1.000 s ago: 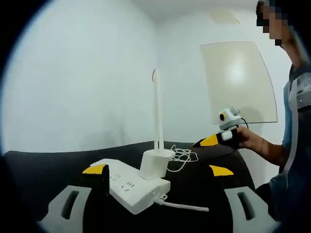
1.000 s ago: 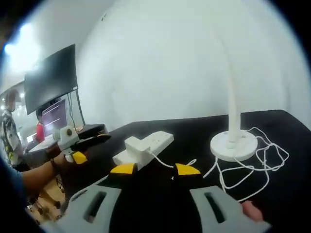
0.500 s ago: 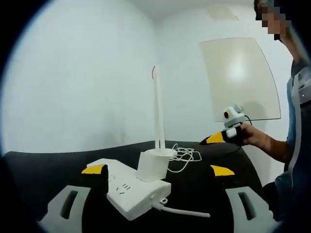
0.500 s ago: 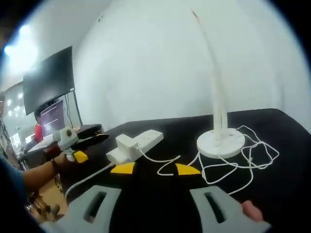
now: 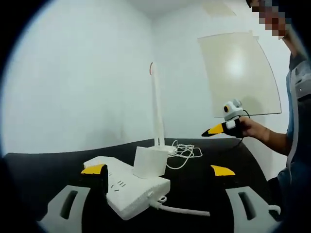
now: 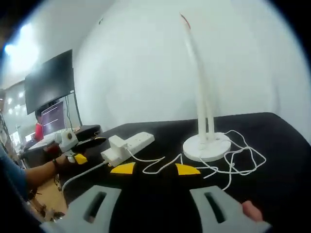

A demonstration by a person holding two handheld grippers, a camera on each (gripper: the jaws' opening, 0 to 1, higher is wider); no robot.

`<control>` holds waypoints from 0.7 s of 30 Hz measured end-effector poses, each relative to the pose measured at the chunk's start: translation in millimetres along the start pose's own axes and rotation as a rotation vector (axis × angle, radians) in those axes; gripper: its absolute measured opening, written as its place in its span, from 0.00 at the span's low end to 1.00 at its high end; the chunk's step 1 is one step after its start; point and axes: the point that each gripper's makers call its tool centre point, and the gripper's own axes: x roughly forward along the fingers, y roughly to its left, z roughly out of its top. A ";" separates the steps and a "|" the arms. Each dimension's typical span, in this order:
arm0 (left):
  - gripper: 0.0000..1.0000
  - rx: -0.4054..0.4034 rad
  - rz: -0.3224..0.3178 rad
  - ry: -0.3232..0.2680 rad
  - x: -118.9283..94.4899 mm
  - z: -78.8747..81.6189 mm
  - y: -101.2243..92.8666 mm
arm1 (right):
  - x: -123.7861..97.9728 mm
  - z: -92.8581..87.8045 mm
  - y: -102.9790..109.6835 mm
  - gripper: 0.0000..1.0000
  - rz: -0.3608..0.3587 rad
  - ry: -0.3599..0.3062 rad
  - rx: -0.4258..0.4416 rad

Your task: Insert the desk lamp plug into the socket, turn on the power strip switch, turn on the lamp switch, then turn off the lamp switch, turn off the power strip switch, and remove the plug from the socket.

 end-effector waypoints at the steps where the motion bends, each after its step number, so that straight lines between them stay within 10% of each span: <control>1: 0.81 -0.002 -0.002 -0.010 -1.2 1.7 -0.9 | -0.3 2.2 -0.3 0.31 0.018 -0.008 0.008; 21: 0.79 -0.007 -0.010 -0.063 -7.9 5.2 12.1 | -7.2 43.5 -49.7 0.31 0.105 0.024 -0.089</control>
